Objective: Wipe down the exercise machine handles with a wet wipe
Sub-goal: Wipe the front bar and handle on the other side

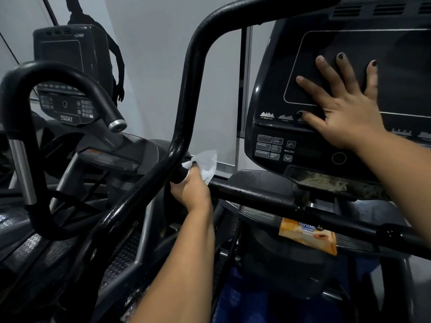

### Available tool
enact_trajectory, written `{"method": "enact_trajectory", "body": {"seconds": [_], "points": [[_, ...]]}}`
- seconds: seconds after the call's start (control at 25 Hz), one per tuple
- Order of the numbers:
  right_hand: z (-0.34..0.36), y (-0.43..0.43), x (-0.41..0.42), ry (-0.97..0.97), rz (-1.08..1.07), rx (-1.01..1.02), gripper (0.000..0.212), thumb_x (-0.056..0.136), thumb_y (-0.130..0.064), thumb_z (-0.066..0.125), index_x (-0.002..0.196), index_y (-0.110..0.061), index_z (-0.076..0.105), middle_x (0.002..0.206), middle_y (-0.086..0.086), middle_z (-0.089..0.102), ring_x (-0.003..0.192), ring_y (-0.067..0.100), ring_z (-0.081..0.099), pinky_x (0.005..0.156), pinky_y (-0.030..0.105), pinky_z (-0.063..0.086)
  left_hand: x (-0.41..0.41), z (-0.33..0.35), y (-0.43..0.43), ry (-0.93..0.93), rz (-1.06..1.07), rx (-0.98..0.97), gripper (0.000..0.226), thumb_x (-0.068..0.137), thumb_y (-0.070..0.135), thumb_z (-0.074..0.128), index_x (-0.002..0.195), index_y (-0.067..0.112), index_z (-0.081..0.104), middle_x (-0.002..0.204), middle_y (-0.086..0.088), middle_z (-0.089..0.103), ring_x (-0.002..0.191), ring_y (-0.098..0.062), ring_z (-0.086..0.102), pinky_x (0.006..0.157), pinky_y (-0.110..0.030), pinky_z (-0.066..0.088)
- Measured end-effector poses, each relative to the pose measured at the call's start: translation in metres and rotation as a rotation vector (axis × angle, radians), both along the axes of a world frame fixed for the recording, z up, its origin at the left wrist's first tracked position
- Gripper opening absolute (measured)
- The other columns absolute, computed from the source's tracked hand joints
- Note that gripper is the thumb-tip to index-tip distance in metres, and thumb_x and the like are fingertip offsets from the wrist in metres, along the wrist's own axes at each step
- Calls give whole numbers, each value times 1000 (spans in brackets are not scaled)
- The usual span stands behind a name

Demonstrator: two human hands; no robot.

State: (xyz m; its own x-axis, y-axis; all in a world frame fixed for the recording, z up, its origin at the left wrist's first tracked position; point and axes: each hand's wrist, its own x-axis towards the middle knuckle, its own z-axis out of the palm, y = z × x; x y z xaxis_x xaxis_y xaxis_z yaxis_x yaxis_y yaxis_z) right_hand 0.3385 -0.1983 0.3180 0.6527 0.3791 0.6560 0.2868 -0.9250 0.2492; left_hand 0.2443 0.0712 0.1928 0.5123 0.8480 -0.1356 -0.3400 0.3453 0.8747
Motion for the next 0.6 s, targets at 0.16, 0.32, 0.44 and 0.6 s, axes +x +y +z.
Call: {"method": "enact_trajectory", "body": {"seconds": [0.16, 0.32, 0.44, 0.6], "points": [[0, -1, 0, 4, -13, -3, 67, 91, -66, 27, 153, -47, 9, 164, -8, -9, 150, 19, -16, 116, 62, -7, -6, 5, 1, -38, 53, -54, 25, 73, 14, 78, 96, 17, 67, 96, 1, 73, 92, -14, 72, 90, -34, 57], [0, -1, 1, -2, -1, -10, 67, 91, -66, 27, 153, -47, 9, 164, -8, -10, 150, 20, -16, 116, 62, -8, -6, 5, 7, -77, 142, 50, 38, 76, 16, 77, 110, 12, 60, 107, 1, 68, 98, -10, 68, 88, -25, 55], [0, -1, 2, 1, -8, -14, 67, 91, -66, 28, 153, -47, 9, 164, -8, -11, 150, 21, -16, 116, 62, -8, -3, -8, 10, -34, -60, 116, 21, 74, 12, 72, 95, 8, 70, 88, -2, 73, 81, -15, 71, 79, -35, 60], [-1, 0, 2, -4, -13, -15, 67, 91, -66, 27, 153, -47, 9, 164, -8, -9, 150, 21, -15, 116, 63, -7, -5, -20, 3, 68, -199, 37, 40, 70, 31, 71, 103, 8, 72, 95, -6, 75, 90, -23, 72, 88, -41, 57]]}}
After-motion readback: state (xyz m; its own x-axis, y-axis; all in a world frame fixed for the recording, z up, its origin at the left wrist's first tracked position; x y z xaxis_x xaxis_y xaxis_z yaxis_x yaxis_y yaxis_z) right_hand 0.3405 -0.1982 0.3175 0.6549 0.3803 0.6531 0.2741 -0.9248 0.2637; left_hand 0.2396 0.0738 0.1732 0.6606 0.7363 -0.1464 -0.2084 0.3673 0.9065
